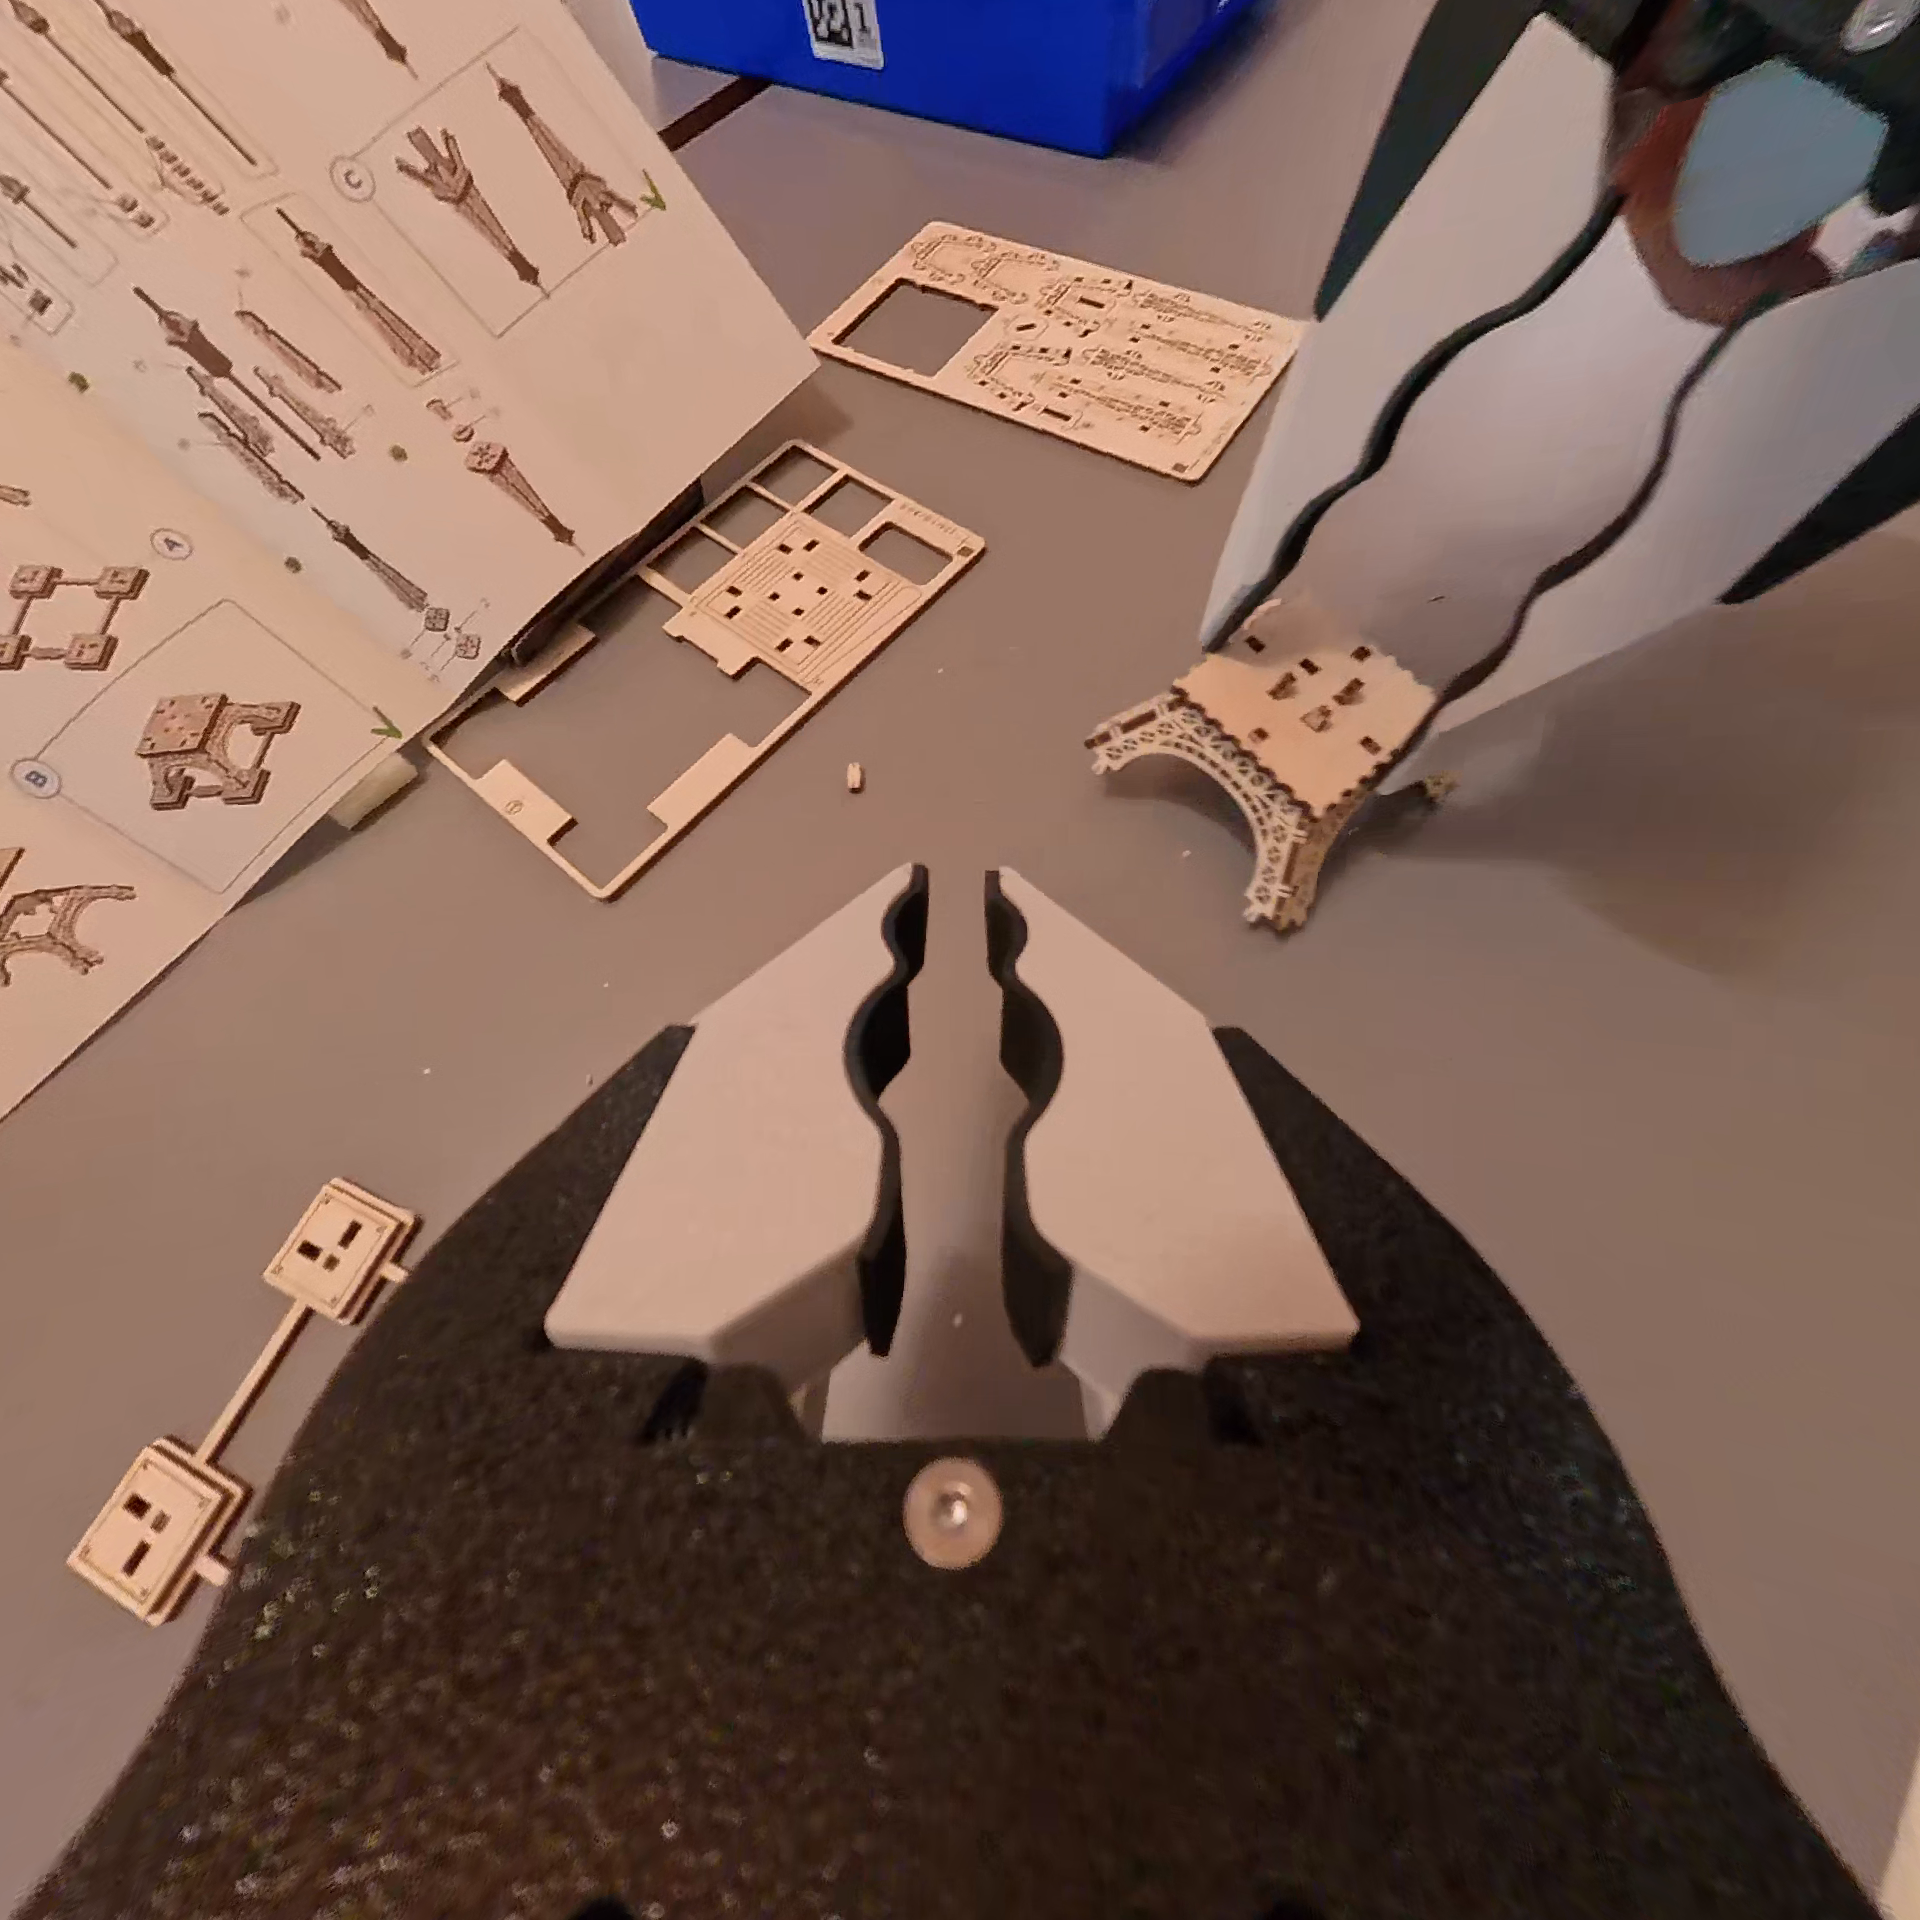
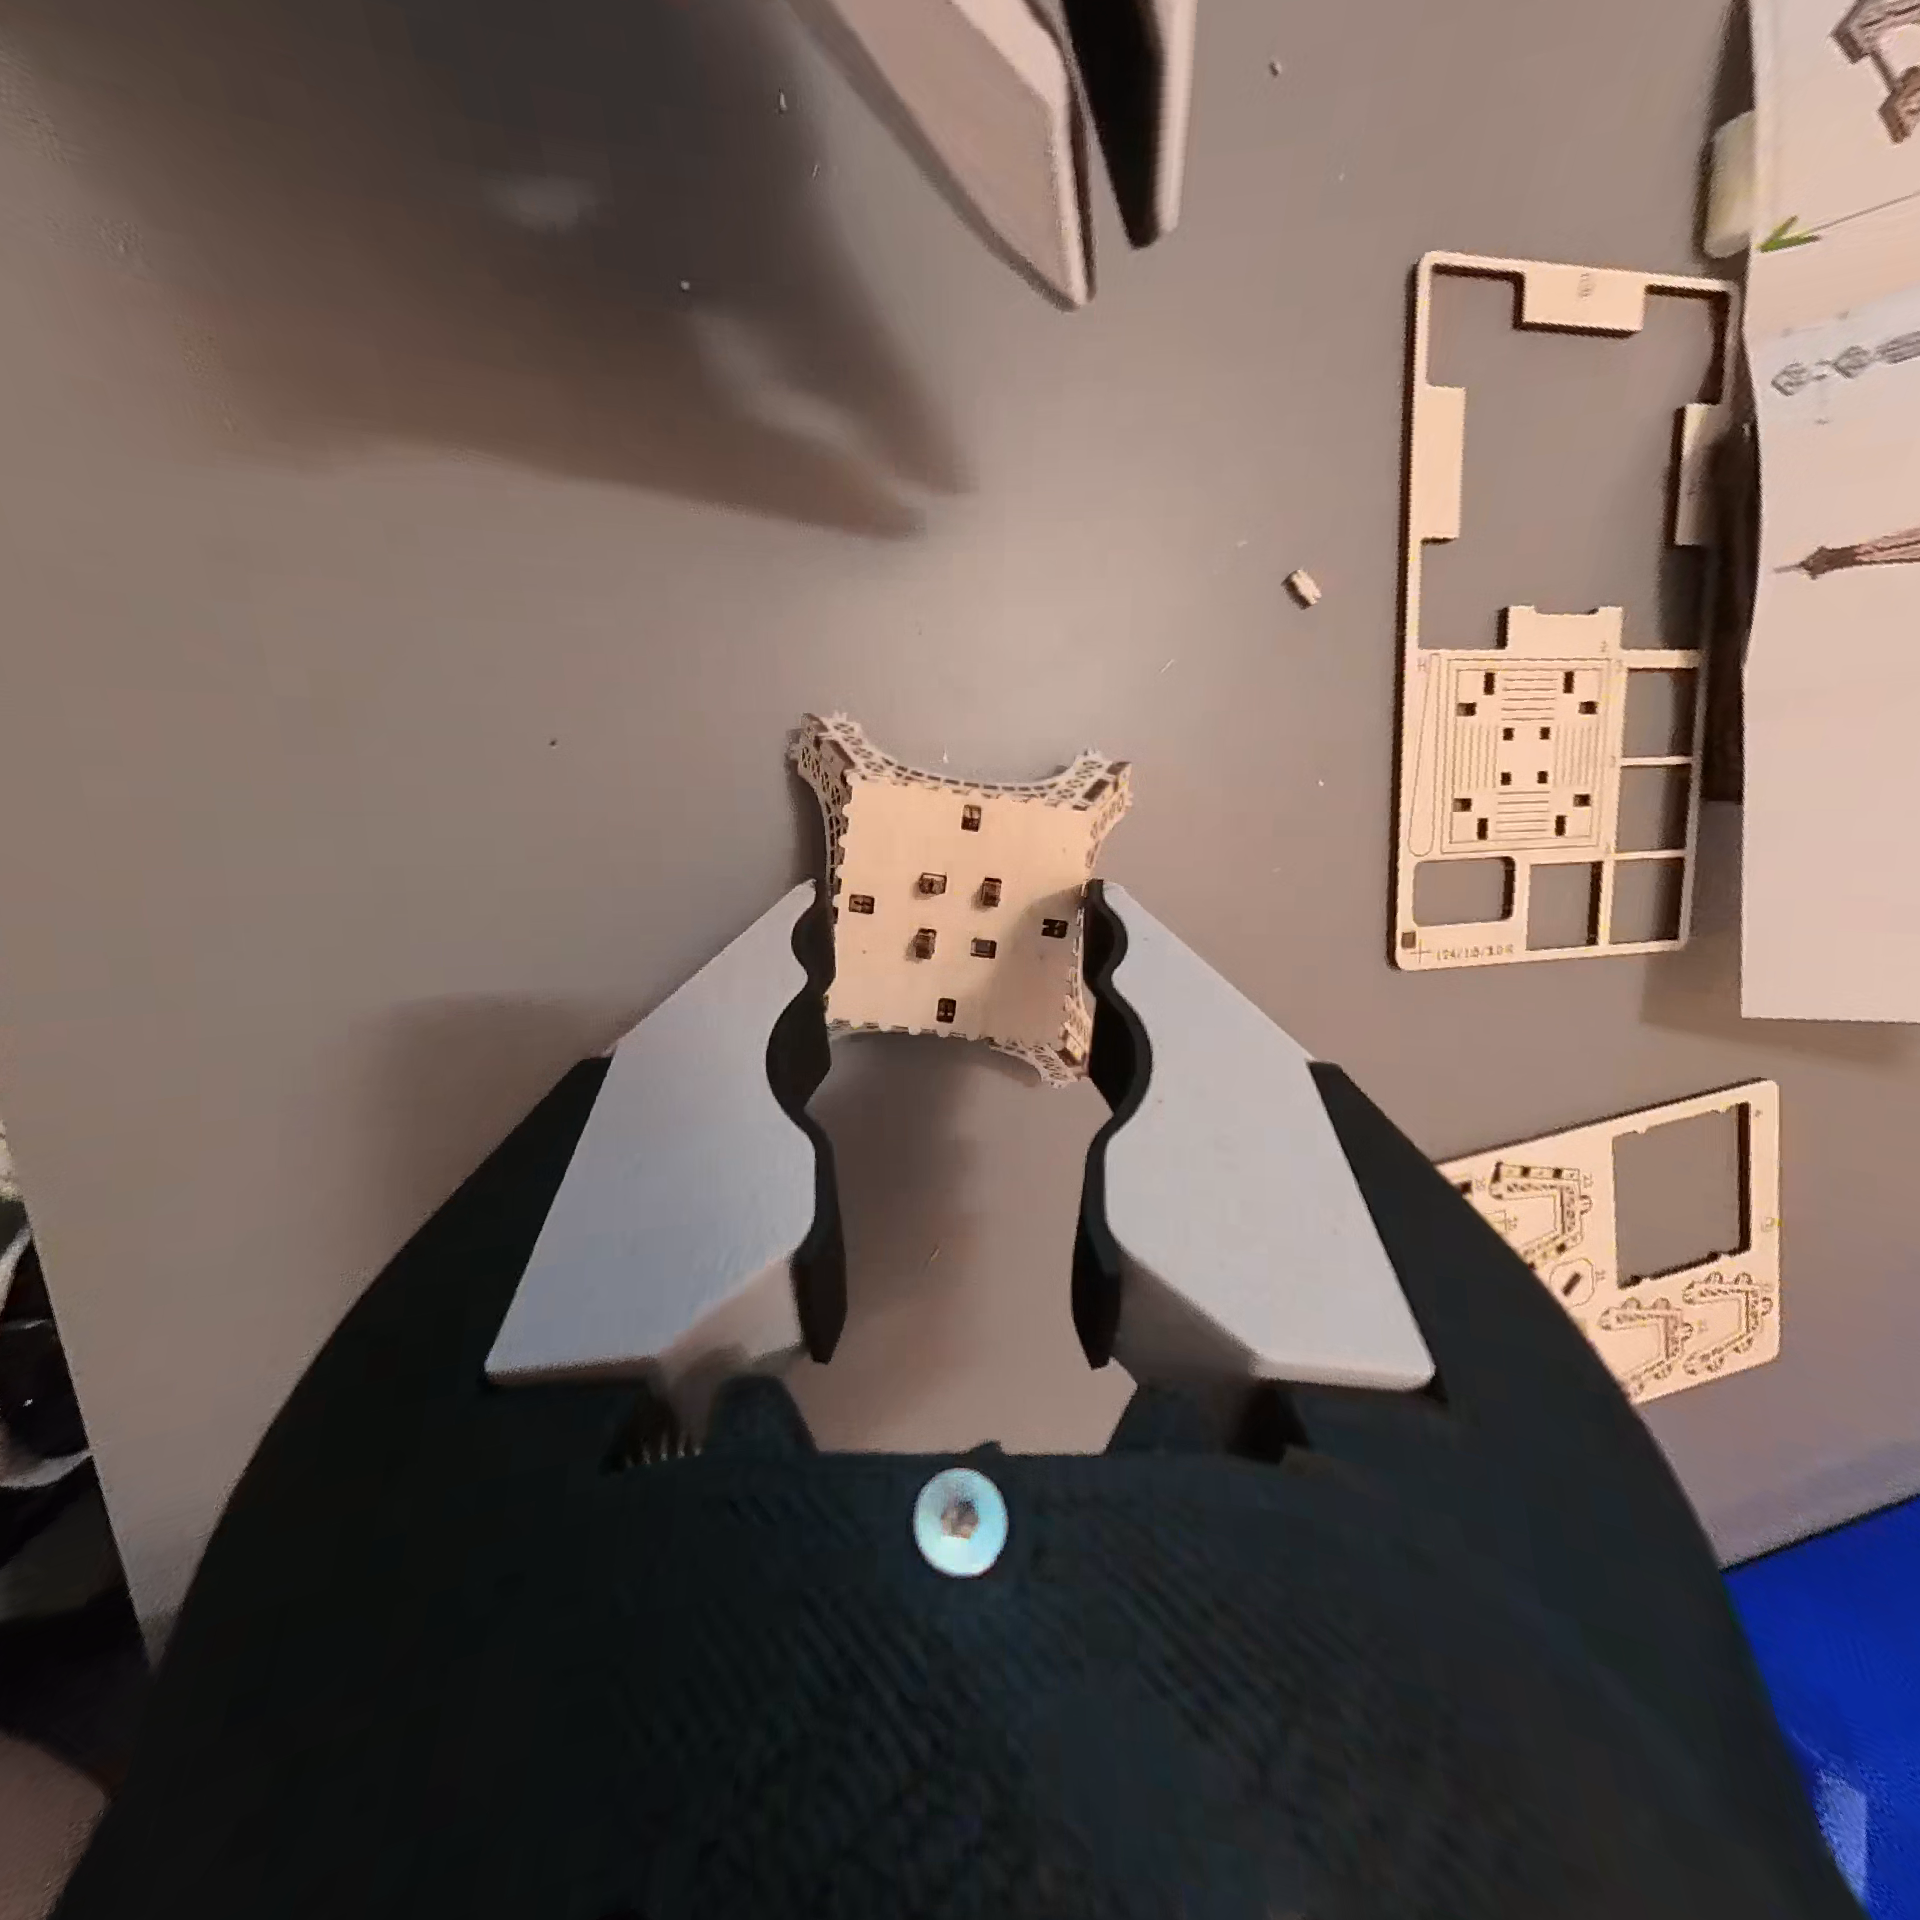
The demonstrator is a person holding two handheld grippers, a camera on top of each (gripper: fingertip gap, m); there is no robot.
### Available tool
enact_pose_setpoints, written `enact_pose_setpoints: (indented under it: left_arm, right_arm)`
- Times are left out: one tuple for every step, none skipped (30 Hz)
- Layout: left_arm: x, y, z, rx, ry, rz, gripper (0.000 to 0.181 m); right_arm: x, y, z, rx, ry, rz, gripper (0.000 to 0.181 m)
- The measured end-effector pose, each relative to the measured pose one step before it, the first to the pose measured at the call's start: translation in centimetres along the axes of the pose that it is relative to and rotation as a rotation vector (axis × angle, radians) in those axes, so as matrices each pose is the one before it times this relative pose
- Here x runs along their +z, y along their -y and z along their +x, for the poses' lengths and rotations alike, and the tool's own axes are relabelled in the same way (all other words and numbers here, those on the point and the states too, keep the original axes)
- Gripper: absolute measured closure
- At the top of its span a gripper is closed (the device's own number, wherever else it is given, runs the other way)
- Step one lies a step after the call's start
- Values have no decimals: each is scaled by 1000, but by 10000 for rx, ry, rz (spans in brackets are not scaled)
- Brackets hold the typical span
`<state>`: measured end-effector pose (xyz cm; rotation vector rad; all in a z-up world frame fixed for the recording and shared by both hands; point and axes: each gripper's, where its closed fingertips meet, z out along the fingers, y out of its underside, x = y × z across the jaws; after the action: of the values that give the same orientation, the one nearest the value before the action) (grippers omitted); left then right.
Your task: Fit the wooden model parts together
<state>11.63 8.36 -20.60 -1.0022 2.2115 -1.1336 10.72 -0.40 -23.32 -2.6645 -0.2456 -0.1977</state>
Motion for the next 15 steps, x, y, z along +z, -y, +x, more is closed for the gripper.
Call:
enact_pose_setpoints:
  left_arm:
    - [404,-190,-351,48,1,-132,173]
    - [448,-162,-346,63,-1,-142,171]
    - [529,-105,-292,46,-35,-135,170]
    - [568,2,-225,40,-75,-114,169]
    - [608,97,-235,66,-54,-68,169]
    - [641,86,-241,100,-36,-92,168]
    - [687,-18,-214,135,-54,-165,168]
    - [729,-194,-209,162,-63,-256,168]
    - [695,-278,-241,116,-31,-308,167]
    - [638,-242,-201,61,-32,-286,166]
    - [558,-139,-186,4,-3,-208,166]
    - [451,-35,-148,-54,20,-138,166]
    - [342,64,-24,-50,-19,-68,166]
    - [259,124,62,-21,-42,0,167]
    - [247,47,-61,-42,38,-25,167]
  right_arm:
    - [106,-17,-17,-43,51,-80,135]
    - [69,-5,-29,-25,57,-45,135]
    - [13,55,11,-28,42,8,135]
    - [26,29,48,-13,19,-2,135]
    - [25,-13,16,35,51,-15,135]
    - [20,7,28,20,32,18,135]
    - [33,68,93,19,7,79,135]
    - [51,62,114,67,7,93,135]
    - [49,35,54,102,38,83,135]
    - [20,34,3,102,66,98,133]
    - [-53,166,-65,93,81,197,132]
    - [-152,336,-82,98,81,316,130]
    - [-236,416,-158,96,107,369,129]
    - [-306,411,-152,88,94,378,127]
    - [-393,355,-111,82,48,389,126]
